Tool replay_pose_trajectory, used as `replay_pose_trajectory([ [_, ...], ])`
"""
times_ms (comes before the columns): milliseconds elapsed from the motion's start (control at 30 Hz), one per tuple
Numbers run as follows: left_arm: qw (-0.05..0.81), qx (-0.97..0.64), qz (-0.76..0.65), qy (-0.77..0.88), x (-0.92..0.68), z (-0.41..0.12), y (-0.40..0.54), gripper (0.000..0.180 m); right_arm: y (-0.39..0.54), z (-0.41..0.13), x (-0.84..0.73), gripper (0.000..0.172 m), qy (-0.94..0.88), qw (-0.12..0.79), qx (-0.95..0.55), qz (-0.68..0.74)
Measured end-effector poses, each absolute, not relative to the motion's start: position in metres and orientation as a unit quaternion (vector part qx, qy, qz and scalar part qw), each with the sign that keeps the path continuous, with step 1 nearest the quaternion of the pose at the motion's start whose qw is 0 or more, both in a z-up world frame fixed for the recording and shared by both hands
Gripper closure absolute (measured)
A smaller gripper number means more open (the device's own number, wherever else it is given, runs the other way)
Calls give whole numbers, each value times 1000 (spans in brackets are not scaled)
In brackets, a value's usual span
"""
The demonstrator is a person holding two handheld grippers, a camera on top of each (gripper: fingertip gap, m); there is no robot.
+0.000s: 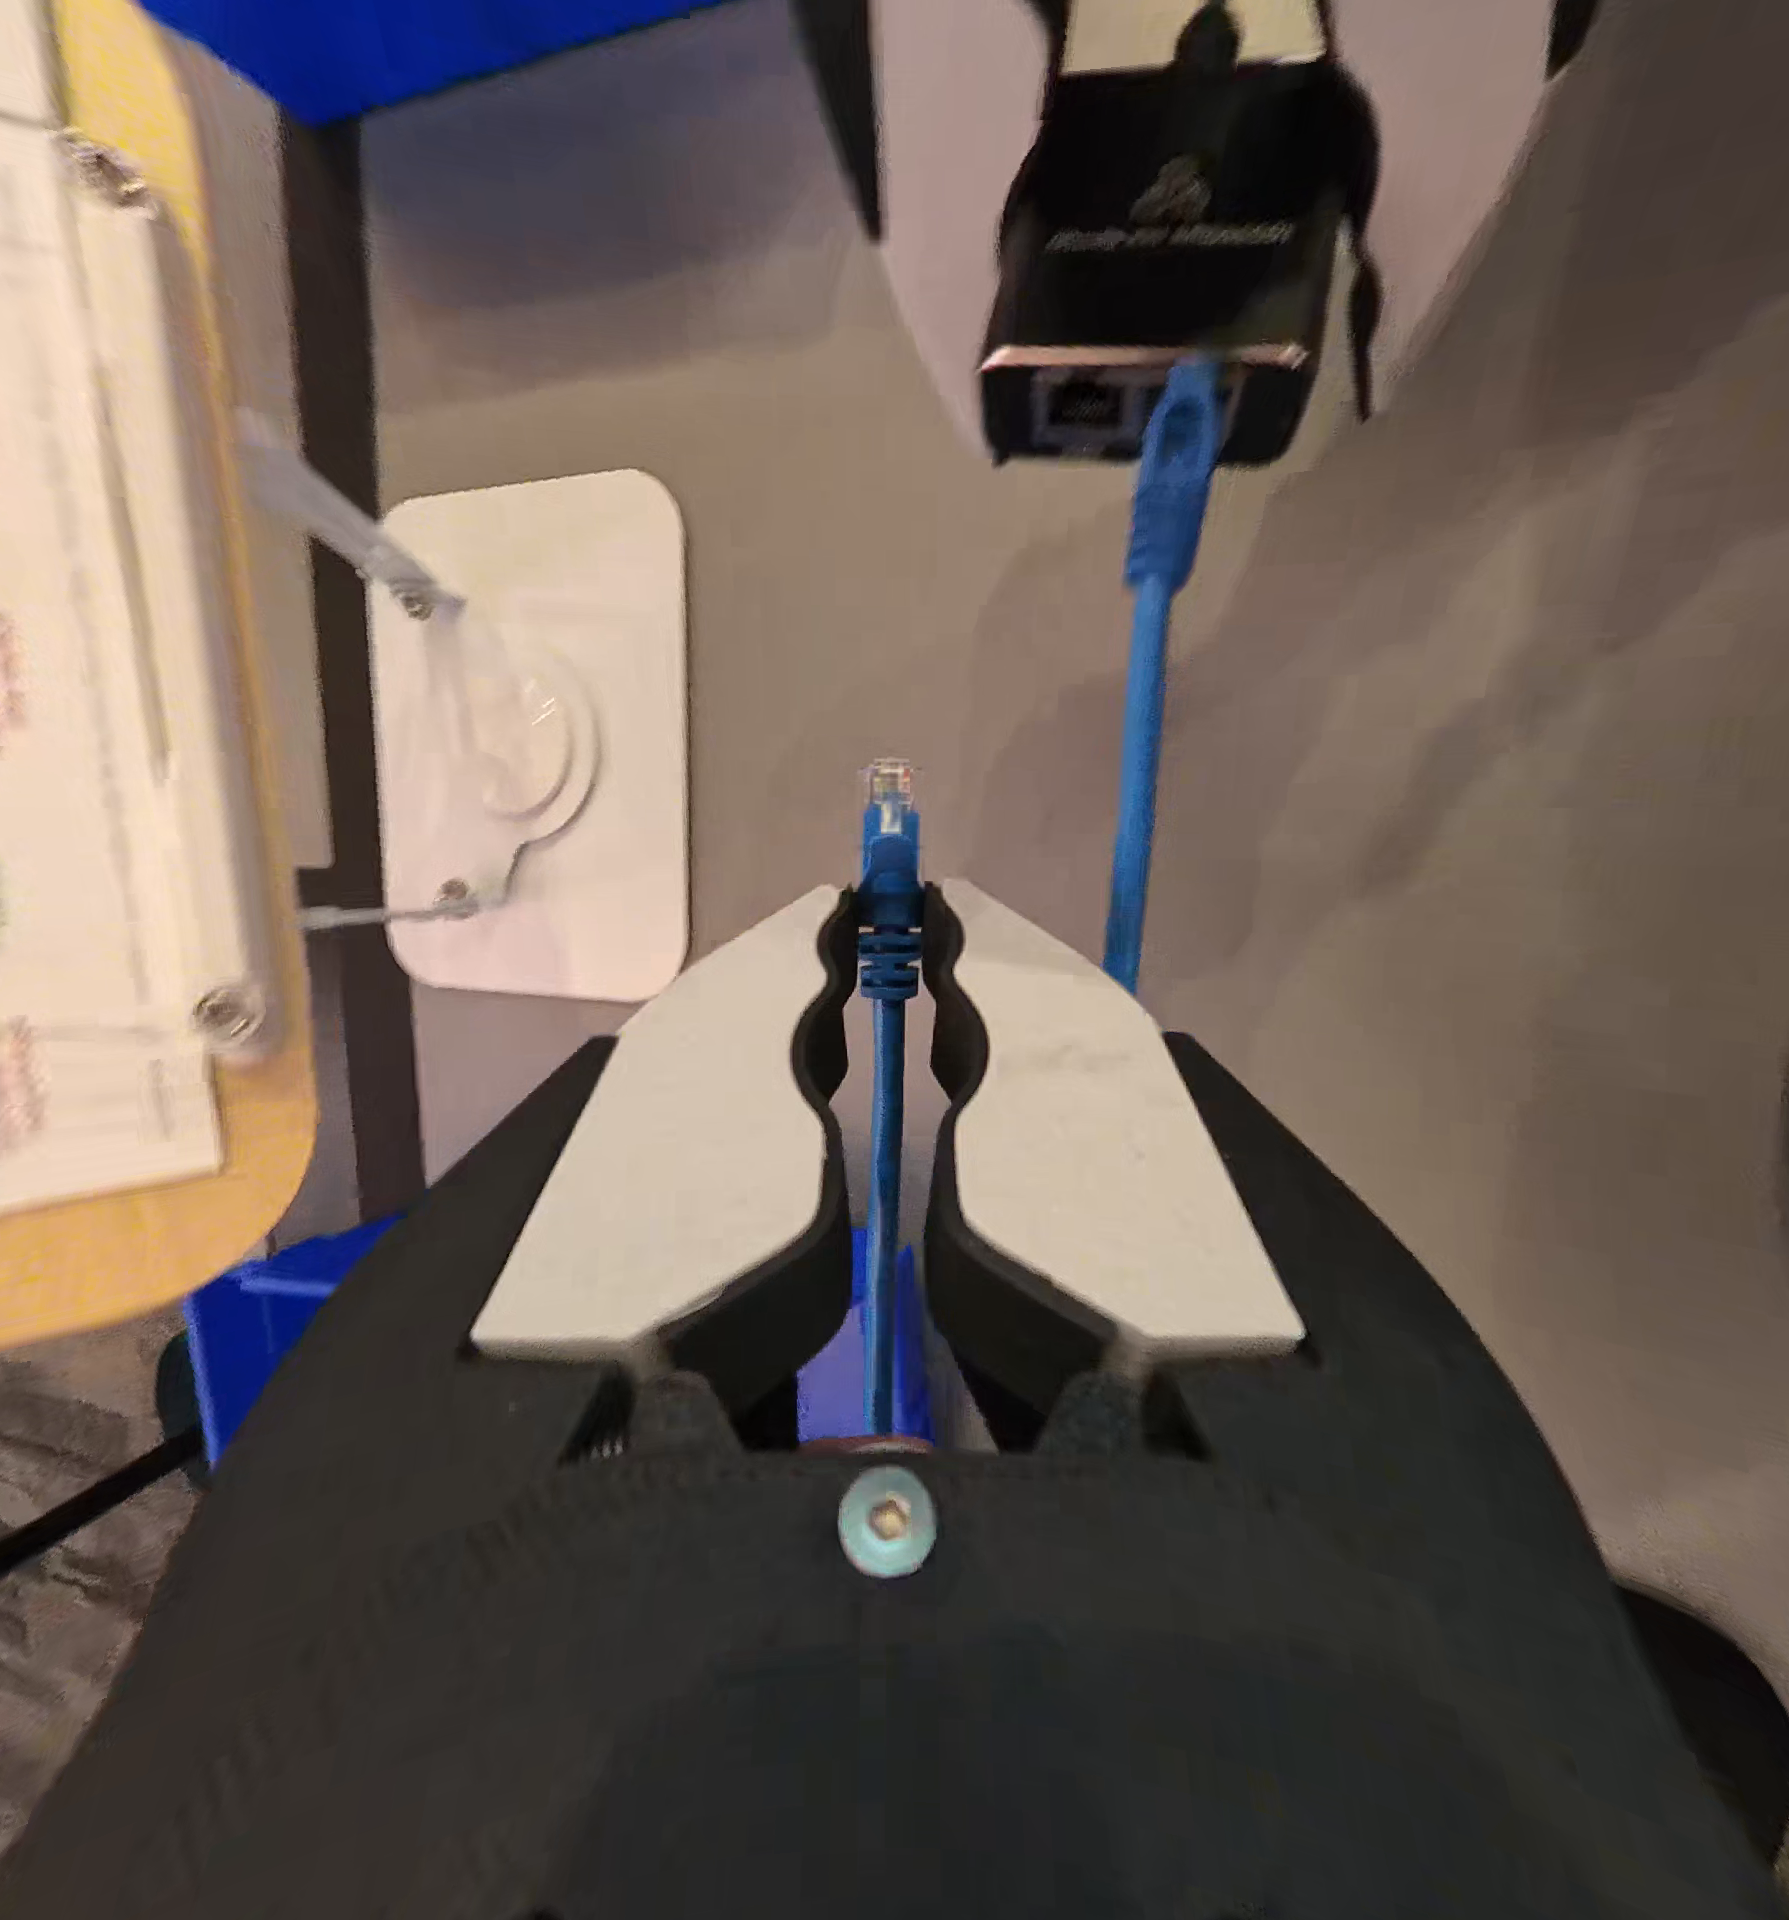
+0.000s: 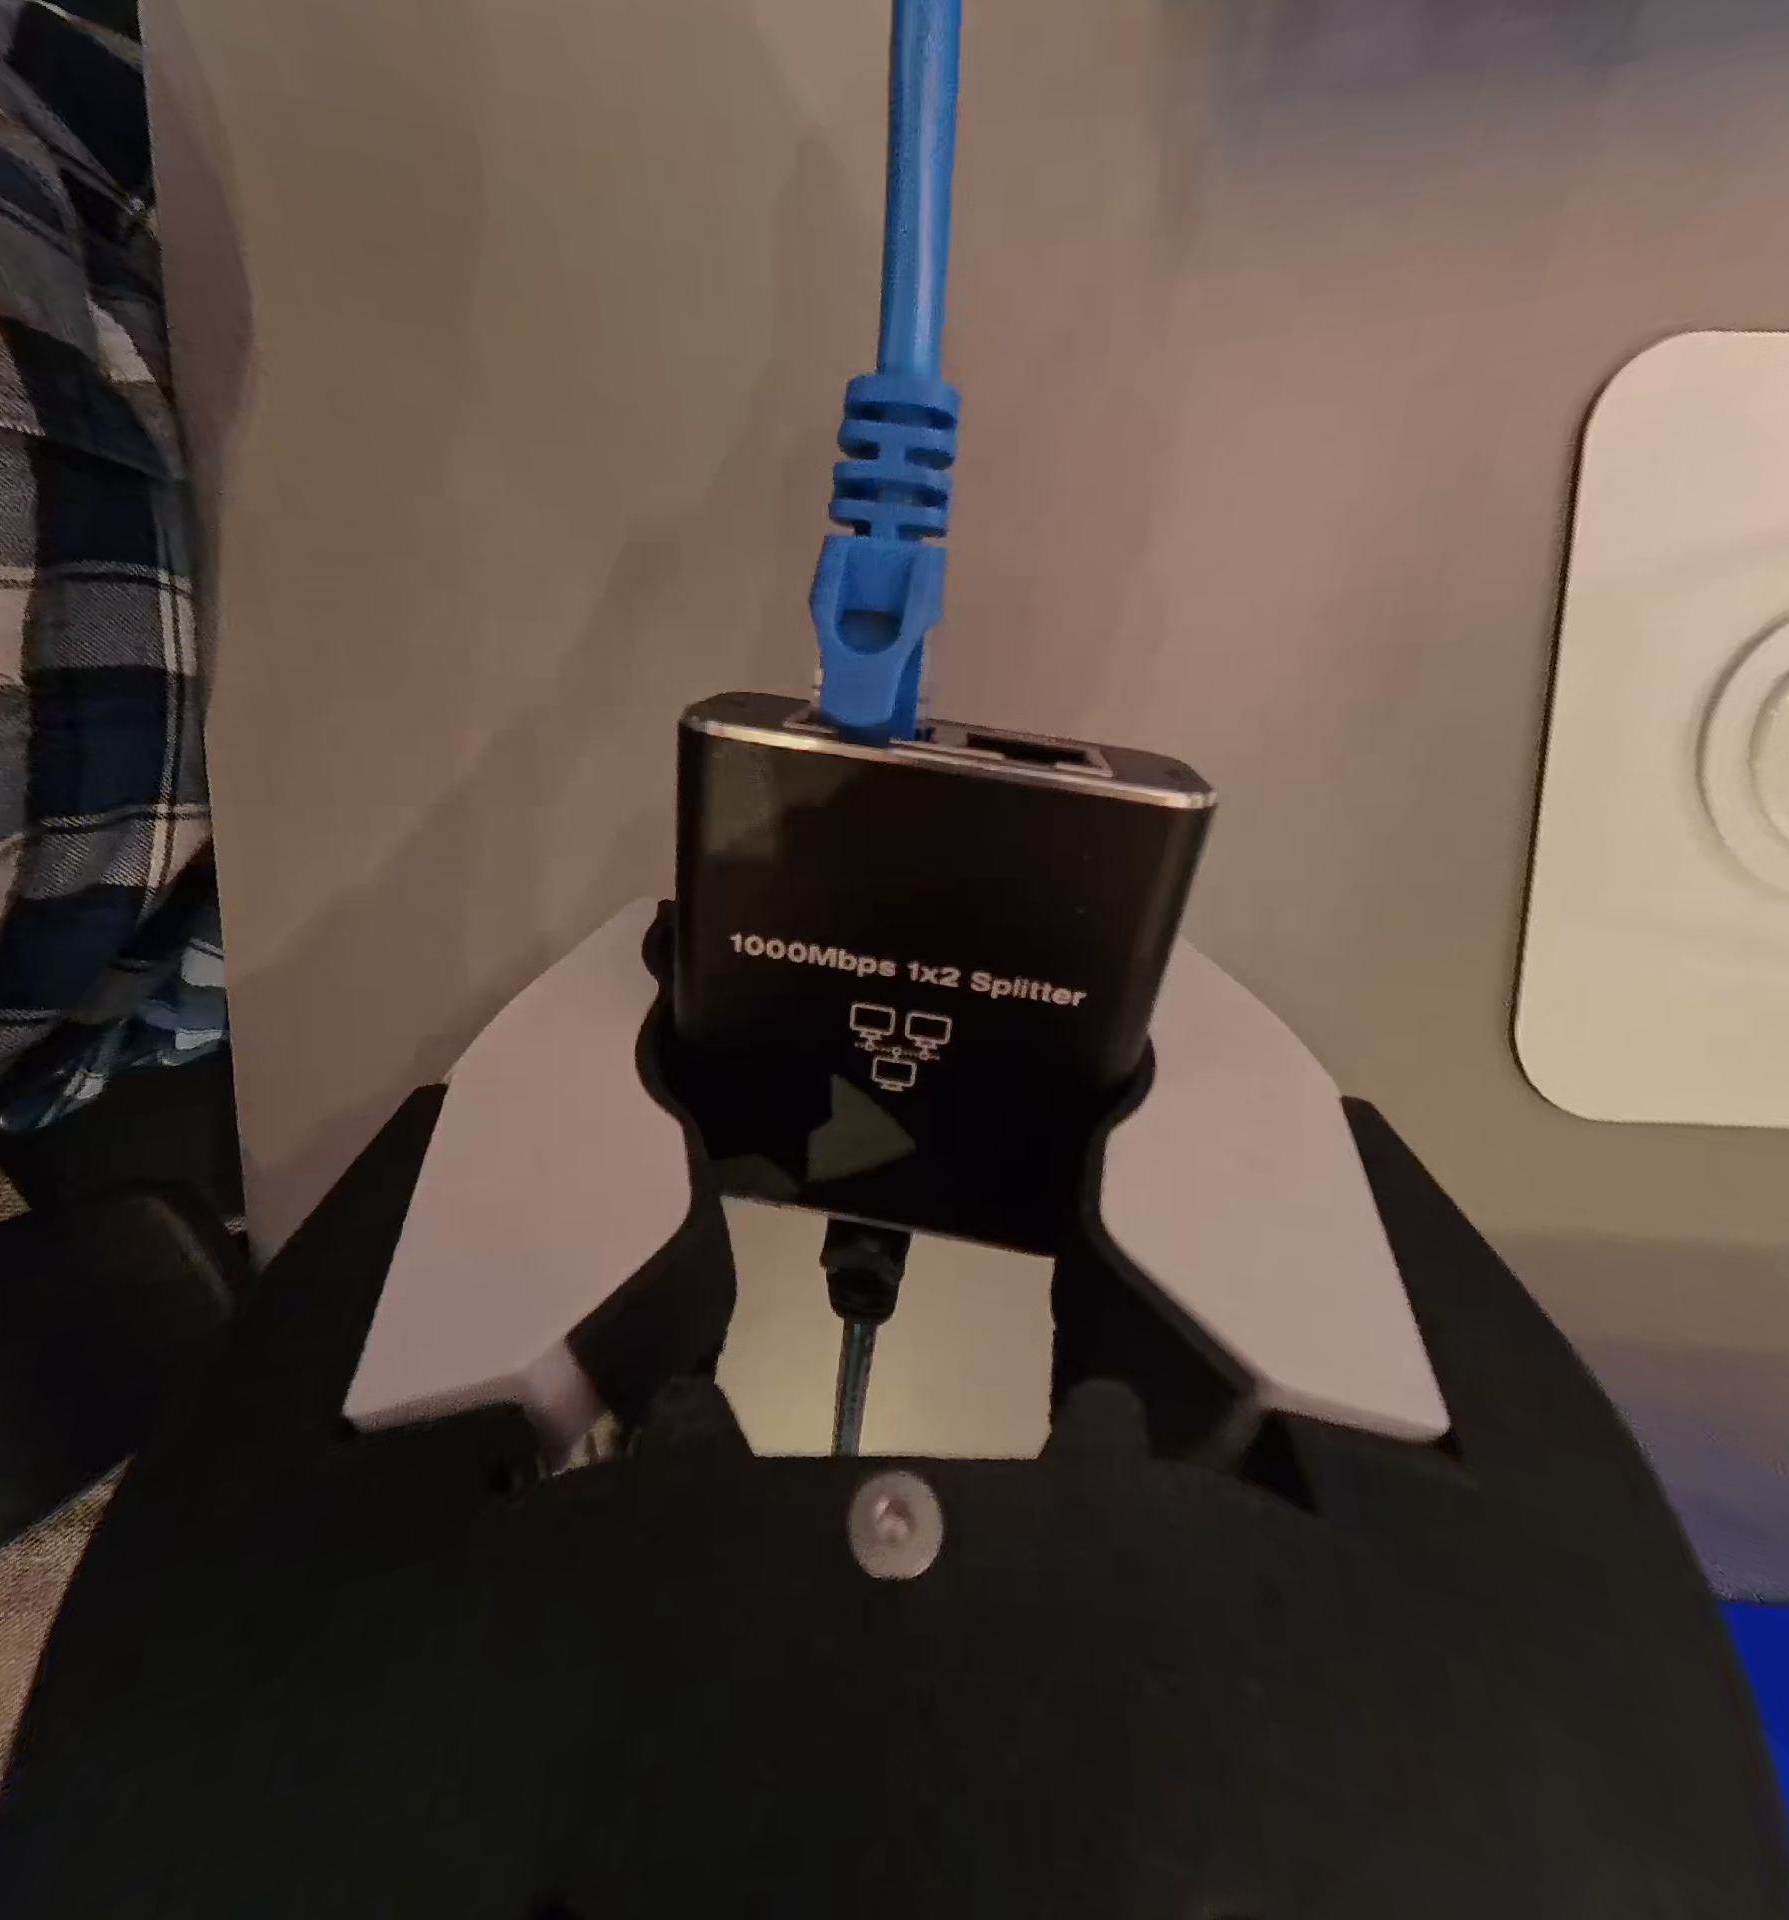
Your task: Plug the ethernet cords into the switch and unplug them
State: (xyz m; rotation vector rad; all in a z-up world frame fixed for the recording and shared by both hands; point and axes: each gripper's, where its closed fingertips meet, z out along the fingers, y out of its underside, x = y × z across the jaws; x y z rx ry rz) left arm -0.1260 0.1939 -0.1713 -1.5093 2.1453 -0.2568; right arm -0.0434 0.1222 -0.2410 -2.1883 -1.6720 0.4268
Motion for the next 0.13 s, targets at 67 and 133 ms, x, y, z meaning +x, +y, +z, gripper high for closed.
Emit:
replay_pose_trajectory([
  [67, 233, -549, -98, 797, -115, -181, 186, 169, 124, -244, -49, 94, -594, 169, -771, 155],
  [133, 217, -547, -111, 801, -107, -186, 179, 169, 125, -248, -53, 94, -599, 161, -769, 155],
])
